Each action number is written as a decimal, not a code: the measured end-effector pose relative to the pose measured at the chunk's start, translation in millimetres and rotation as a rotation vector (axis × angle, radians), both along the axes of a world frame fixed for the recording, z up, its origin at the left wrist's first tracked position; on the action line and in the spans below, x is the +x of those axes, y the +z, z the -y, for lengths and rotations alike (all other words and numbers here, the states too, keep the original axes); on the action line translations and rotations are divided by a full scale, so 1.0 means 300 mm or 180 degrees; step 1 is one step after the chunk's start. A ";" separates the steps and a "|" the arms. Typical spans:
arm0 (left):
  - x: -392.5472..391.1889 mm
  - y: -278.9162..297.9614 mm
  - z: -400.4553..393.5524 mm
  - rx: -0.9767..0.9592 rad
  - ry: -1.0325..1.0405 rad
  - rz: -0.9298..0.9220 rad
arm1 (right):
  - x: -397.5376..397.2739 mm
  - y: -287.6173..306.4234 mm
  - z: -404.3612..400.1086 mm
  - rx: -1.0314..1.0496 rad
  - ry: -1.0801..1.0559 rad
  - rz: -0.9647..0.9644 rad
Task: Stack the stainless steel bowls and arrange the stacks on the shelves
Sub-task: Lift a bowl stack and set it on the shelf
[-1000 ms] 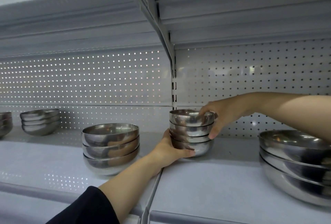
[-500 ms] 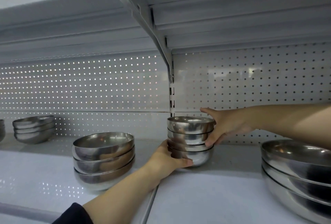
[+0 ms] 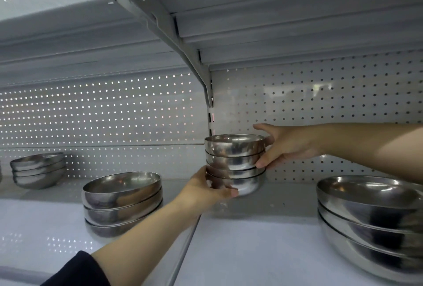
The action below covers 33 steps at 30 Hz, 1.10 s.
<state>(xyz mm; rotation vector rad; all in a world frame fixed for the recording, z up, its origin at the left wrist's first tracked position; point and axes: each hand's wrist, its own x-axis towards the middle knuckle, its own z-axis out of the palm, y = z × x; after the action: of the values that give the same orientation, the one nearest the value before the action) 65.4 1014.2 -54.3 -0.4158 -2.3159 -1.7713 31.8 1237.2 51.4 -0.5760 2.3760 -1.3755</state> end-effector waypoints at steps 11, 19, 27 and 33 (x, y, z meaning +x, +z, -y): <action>0.027 0.086 0.015 0.0026 0.0090 -0.0281 | 0.065 0.075 0.020 -0.0015 -0.0097 -0.0221; 0.121 0.271 -0.070 -0.0057 -0.0183 -0.0369 | 0.222 0.194 -0.072 -0.0288 -0.0384 -0.0603; 0.225 0.397 -0.250 -0.0192 -0.0862 -0.0182 | 0.410 0.255 -0.230 -0.0292 -0.0743 -0.0910; 0.297 0.422 -0.447 -0.0227 -0.0993 -0.0137 | 0.494 0.269 -0.429 -0.0279 -0.0925 -0.1018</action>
<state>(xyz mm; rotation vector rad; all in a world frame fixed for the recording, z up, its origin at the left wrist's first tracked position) 154.6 1148.2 72.2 -0.8601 -2.3943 -1.7894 180.1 1365.9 132.3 -0.5223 2.7528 -1.6205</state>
